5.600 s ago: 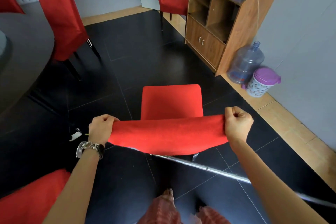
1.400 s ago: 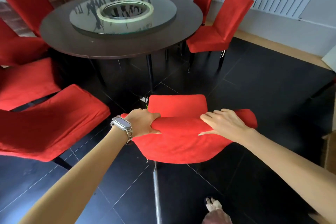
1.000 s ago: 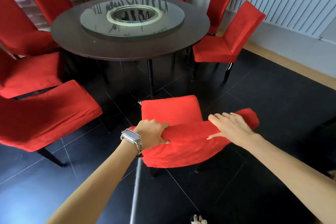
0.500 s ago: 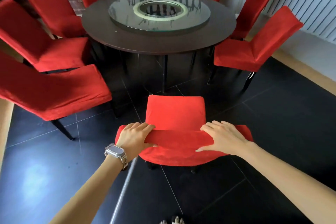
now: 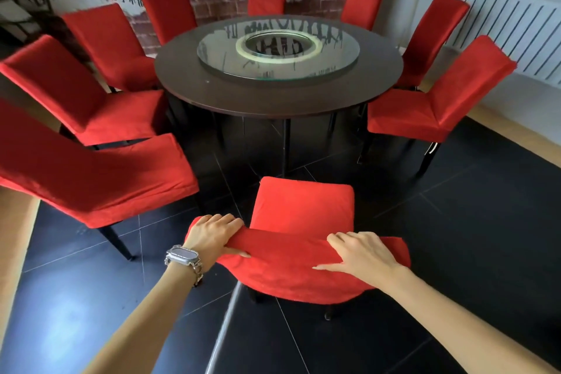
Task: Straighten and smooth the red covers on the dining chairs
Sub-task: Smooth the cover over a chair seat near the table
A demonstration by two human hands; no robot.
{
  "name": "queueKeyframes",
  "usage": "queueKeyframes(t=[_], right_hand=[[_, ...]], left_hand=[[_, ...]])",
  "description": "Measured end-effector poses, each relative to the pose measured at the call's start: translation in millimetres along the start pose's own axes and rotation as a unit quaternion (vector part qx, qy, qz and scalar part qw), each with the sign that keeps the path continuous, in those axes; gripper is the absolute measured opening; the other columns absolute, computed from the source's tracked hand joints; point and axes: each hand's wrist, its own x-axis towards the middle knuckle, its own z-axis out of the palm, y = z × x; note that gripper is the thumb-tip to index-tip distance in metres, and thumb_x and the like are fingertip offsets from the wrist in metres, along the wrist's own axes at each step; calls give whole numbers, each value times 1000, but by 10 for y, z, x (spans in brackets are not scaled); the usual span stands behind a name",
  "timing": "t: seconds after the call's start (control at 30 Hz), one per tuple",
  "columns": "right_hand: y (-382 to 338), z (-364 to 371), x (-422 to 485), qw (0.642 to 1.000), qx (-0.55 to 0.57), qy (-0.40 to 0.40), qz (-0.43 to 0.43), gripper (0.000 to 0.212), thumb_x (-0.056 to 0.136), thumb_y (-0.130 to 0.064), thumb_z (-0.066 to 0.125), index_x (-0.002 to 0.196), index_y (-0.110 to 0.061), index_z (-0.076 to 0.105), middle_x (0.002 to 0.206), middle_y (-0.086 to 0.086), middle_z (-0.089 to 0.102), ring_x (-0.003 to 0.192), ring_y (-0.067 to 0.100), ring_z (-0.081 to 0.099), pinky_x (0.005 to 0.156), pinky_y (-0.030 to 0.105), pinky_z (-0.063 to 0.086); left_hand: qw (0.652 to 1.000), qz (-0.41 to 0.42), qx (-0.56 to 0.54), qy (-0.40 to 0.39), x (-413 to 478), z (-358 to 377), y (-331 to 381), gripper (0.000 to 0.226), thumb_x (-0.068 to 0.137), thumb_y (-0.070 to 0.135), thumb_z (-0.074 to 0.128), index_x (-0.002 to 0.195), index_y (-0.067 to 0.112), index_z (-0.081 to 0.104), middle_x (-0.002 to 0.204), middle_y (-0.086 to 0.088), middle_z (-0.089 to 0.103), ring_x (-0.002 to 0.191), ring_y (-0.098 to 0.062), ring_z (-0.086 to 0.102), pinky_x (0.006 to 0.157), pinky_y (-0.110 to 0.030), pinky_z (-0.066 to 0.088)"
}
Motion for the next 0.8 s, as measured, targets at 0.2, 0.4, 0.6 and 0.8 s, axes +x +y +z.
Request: queueKeyframes(t=[0.2, 0.4, 0.6, 0.8], right_hand=[[136, 152, 185, 999, -38, -12, -12, 56, 80, -68, 55, 76, -13, 64, 56, -5, 53, 46, 9, 52, 41, 22, 43], [424, 176, 311, 995, -80, -56, 19, 63, 67, -72, 65, 86, -12, 69, 67, 0, 61, 51, 17, 58, 56, 31, 54], [605, 231, 334, 995, -65, -69, 7, 65, 72, -76, 55, 89, -15, 67, 68, -3, 60, 50, 13, 56, 48, 26, 51], [669, 210, 366, 980, 35, -191, 42, 73, 81, -78, 36, 117, -16, 55, 100, -2, 62, 89, 16, 60, 89, 33, 49]], left_hand=[[999, -17, -37, 36, 218, 8, -112, 75, 69, 81, 44, 122, 27, 50, 111, 11, 56, 106, -12, 52, 97, -25, 33], [997, -40, -49, 38, 496, -52, 39, 70, 69, 81, 47, 112, 25, 51, 106, 11, 57, 106, -12, 53, 92, -27, 36], [996, -71, -45, 33, 592, -94, 102, 71, 64, 84, 48, 109, 29, 51, 102, 15, 58, 102, -10, 54, 82, -24, 38], [993, -95, -65, 8, 548, -130, 142, 70, 69, 80, 49, 122, 34, 49, 114, 18, 56, 111, -8, 50, 99, -25, 33]])
